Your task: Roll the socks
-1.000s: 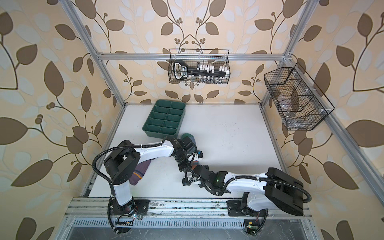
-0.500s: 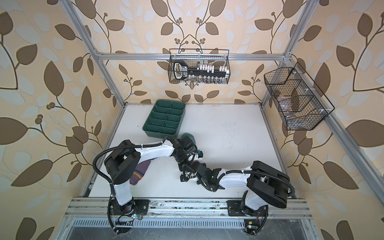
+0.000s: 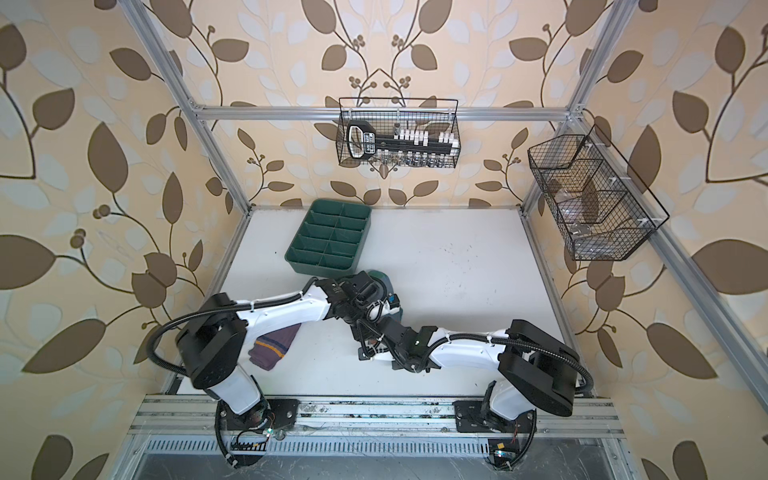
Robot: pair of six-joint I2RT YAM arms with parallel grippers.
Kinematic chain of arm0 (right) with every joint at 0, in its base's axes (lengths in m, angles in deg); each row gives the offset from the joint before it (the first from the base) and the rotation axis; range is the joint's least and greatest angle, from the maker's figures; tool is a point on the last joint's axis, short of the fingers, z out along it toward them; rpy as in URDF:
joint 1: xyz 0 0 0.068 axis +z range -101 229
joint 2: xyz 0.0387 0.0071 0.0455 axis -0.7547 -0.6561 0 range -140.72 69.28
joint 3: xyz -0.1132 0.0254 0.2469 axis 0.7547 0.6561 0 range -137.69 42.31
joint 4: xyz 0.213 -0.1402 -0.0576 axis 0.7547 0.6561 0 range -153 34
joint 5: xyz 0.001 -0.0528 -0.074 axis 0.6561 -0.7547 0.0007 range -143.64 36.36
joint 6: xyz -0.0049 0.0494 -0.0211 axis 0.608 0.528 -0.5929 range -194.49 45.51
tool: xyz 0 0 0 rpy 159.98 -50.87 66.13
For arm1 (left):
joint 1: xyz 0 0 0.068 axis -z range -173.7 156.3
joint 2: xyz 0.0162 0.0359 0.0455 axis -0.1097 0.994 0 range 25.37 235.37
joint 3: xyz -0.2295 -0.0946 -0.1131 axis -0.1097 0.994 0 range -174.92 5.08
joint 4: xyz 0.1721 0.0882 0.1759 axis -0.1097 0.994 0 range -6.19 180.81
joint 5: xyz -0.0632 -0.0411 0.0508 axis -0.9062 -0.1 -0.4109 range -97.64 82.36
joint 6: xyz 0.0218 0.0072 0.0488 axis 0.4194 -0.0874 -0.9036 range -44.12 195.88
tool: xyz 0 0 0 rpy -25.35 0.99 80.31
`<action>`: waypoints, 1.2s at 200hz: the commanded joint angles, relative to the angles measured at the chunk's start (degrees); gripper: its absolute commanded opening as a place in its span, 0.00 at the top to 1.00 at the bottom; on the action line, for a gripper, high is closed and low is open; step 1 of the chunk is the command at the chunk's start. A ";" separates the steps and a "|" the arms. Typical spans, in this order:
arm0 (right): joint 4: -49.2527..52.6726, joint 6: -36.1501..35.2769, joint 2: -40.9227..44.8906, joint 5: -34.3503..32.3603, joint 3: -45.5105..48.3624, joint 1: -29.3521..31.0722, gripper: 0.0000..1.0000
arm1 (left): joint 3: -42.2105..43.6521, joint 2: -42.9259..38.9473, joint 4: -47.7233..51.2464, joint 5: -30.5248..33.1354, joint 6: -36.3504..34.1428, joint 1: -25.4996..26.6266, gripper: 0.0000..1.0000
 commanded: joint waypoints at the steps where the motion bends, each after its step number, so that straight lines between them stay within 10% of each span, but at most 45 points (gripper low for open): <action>1: 11.60 3.16 0.56 7.78 -1.73 -0.66 1.00 | 2.68 -11.90 -4.55 13.32 4.05 -1.12 0.48; 52: 21.28 1.62 -3.40 16.43 -9.02 -3.37 1.00 | 12.96 -40.53 -7.41 42.66 6.51 -1.57 0.26; 98: 32.13 -2.49 -9.93 30.65 -18.58 -9.21 1.00 | 14.70 -63.01 1.33 19.14 -9.81 -1.57 0.12; 148: 37.93 -3.95 -16.22 32.16 -24.14 -13.39 1.00 | 5.27 -48.35 12.57 11.39 -19.40 0.63 0.09; 195: 37.68 -4.99 -19.71 34.28 -24.66 -15.31 1.00 | 15.60 -39.70 -0.31 33.83 -27.94 24.26 0.12; 240: 37.22 -5.42 -23.29 35.36 -24.88 -17.04 1.00 | 24.24 -32.07 -16.41 40.26 -27.96 34.27 0.17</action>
